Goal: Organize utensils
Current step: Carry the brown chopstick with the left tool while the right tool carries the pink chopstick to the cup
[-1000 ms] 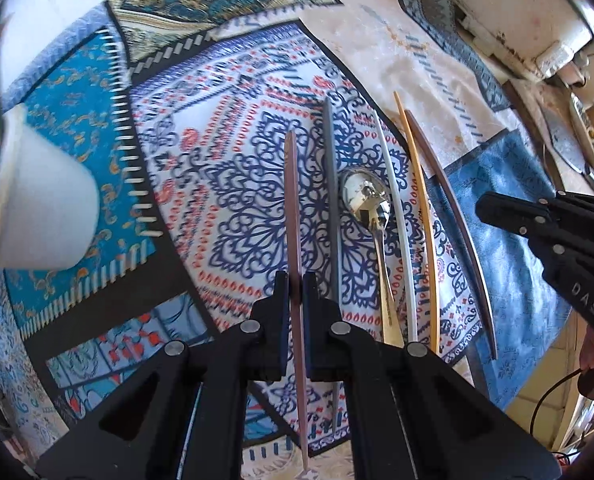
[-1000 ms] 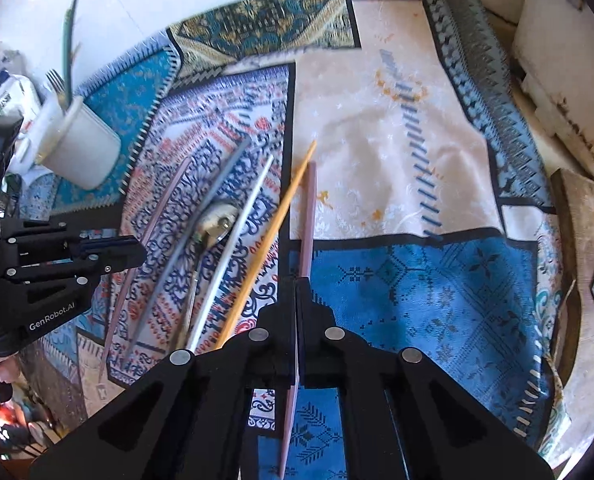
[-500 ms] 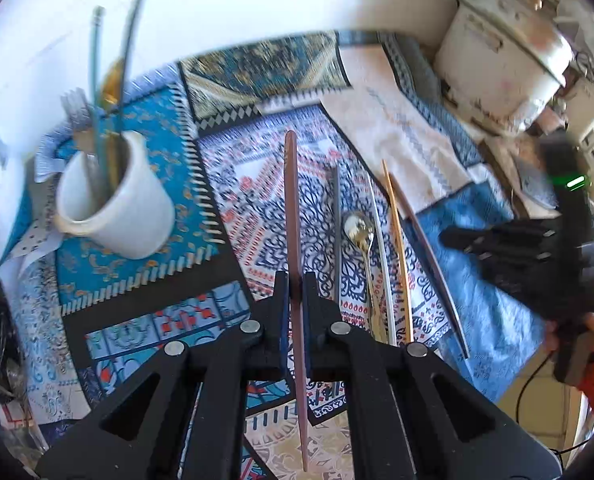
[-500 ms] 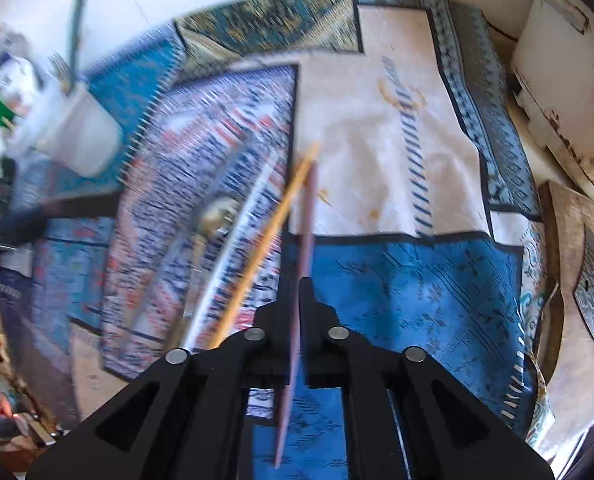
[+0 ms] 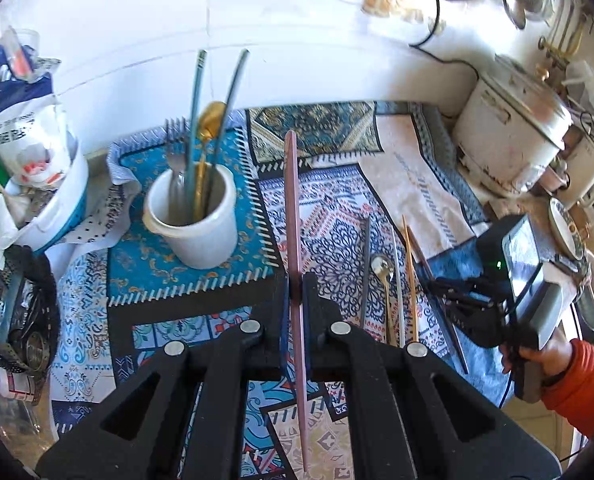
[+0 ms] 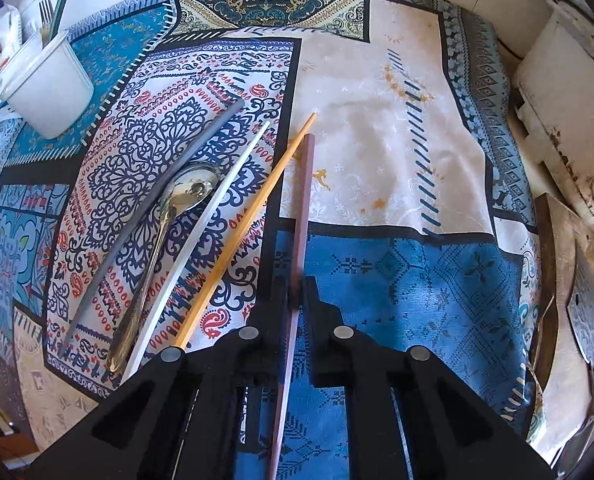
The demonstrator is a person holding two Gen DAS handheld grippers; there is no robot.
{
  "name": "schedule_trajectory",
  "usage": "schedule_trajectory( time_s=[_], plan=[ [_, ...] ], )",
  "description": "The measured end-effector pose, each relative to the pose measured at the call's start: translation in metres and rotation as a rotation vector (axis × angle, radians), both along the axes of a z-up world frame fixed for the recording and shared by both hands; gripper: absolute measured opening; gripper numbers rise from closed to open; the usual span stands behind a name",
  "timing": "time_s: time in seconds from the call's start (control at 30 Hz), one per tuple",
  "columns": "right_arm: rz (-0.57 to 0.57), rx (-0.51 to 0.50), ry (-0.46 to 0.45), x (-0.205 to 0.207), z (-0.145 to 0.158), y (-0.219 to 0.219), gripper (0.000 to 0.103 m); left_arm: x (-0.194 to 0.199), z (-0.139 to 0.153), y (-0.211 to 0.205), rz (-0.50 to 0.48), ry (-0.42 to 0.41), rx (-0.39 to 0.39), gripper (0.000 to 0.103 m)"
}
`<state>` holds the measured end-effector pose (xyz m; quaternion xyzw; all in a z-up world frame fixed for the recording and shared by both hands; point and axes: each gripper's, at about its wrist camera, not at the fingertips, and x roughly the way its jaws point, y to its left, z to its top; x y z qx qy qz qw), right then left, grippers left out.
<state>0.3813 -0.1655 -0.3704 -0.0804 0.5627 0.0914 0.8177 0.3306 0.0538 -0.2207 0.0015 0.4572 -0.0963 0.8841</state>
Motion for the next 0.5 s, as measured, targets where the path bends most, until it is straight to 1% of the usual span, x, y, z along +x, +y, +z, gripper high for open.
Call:
schedule_trajectory(
  time_s=[0.07, 0.13, 0.17, 0.23, 0.37, 0.5],
  plan=[
    [-0.009, 0.025, 0.016, 0.002, 0.002, -0.003, 0.006, -0.001, 0.004, 0.004, 0.005, -0.011, -0.008, 0.004],
    [-0.037, 0.085, 0.048, 0.005, 0.004, -0.012, 0.005, -0.001, 0.006, 0.006, 0.007, -0.019, -0.014, 0.004],
    [-0.044, 0.098, 0.046, 0.005, 0.007, -0.017, 0.005, -0.001, 0.007, 0.007, 0.009, -0.023, -0.015, 0.004],
    [-0.052, 0.117, 0.024, 0.001, 0.015, -0.023, 0.005, -0.001, 0.009, 0.009, 0.013, -0.032, -0.014, 0.004],
    [-0.077, 0.188, -0.02, -0.008, 0.038, -0.031, 0.005, 0.0, 0.013, 0.014, 0.029, -0.046, -0.014, 0.004],
    [-0.058, 0.246, -0.094, -0.022, 0.063, -0.024, 0.005, 0.002, 0.018, 0.021, 0.047, -0.067, -0.021, 0.004]
  ],
)
